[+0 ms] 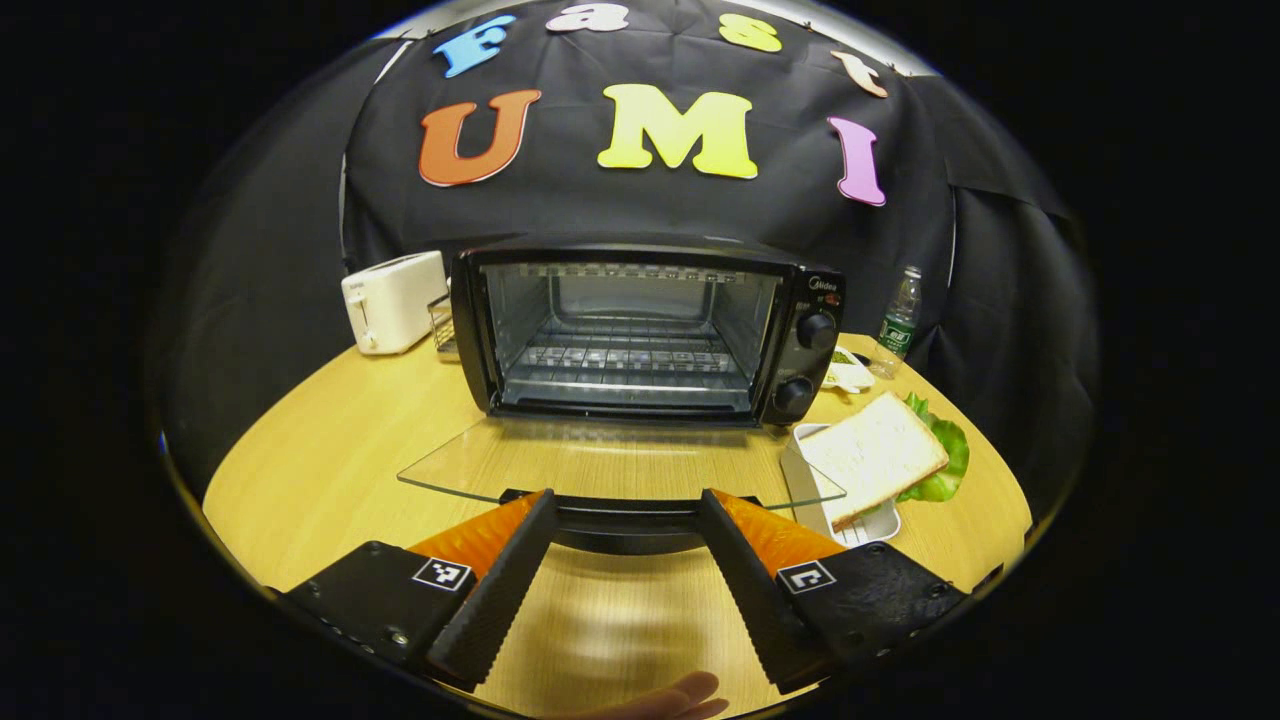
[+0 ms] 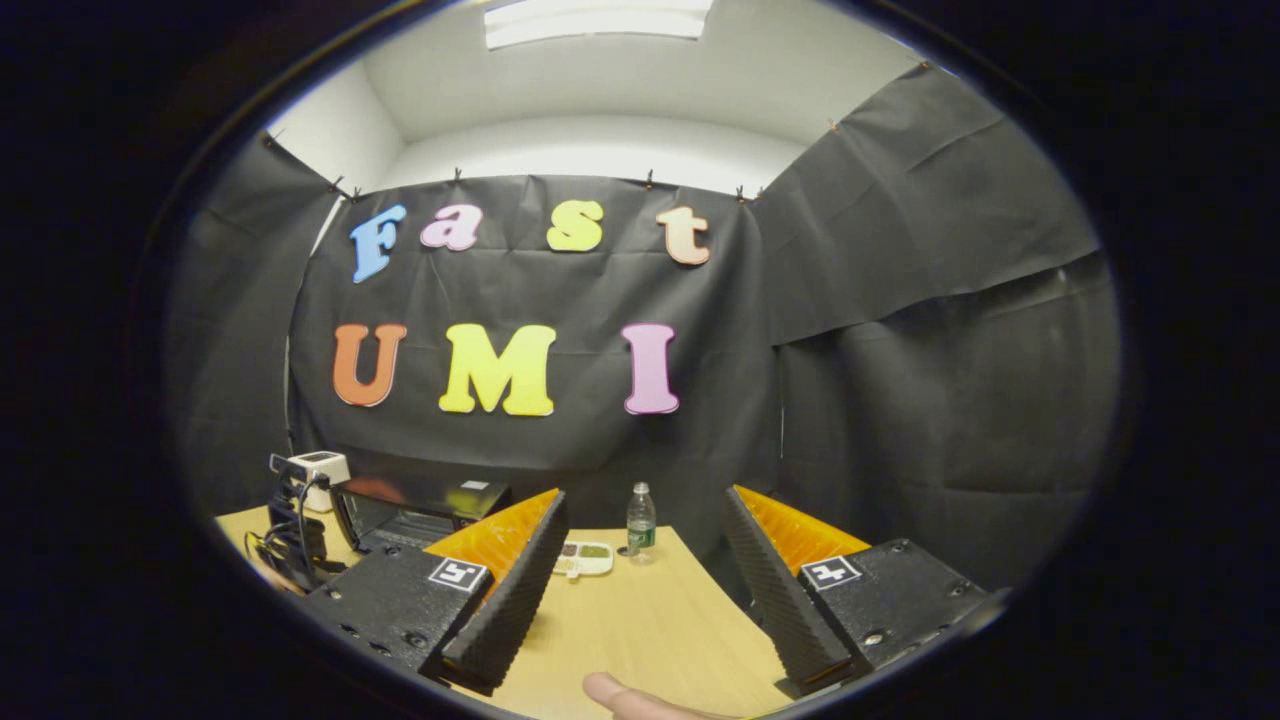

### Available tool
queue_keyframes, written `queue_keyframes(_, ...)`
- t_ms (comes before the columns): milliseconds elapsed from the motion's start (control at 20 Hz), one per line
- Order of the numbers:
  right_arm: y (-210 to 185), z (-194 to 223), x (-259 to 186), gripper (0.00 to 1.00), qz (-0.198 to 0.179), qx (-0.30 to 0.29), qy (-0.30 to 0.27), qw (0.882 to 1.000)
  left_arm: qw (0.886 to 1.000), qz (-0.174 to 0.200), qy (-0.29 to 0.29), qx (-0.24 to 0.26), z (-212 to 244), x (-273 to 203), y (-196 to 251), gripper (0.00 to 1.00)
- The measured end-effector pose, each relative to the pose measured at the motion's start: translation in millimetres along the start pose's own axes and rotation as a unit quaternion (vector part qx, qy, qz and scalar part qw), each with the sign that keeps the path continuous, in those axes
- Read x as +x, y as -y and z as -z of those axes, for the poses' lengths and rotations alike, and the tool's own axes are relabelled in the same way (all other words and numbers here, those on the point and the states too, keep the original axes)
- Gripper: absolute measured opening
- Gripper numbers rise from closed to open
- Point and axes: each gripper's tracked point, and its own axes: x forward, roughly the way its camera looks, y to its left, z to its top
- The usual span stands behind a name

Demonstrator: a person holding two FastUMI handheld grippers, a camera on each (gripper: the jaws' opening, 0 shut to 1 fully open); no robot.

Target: Open the electric oven with the left hand, put the food in, and close the electric oven.

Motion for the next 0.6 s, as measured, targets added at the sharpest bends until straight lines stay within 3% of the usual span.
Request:
queue_keyframes(300, 1.5, 6.1, 0.1, 0.96, 0.002, 0.004, -0.008, 1.000, 1.000, -0.001, -0.027, 0.004, 35.5, 13.7, -0.6, 0.94)
queue_keyframes(600, -0.8, 14.1, 13.4, 0.96, -0.001, 0.005, -0.032, 0.999, 1.000, 0.001, 0.018, 0.005, 10.8, -9.8, -1.6, 0.94)
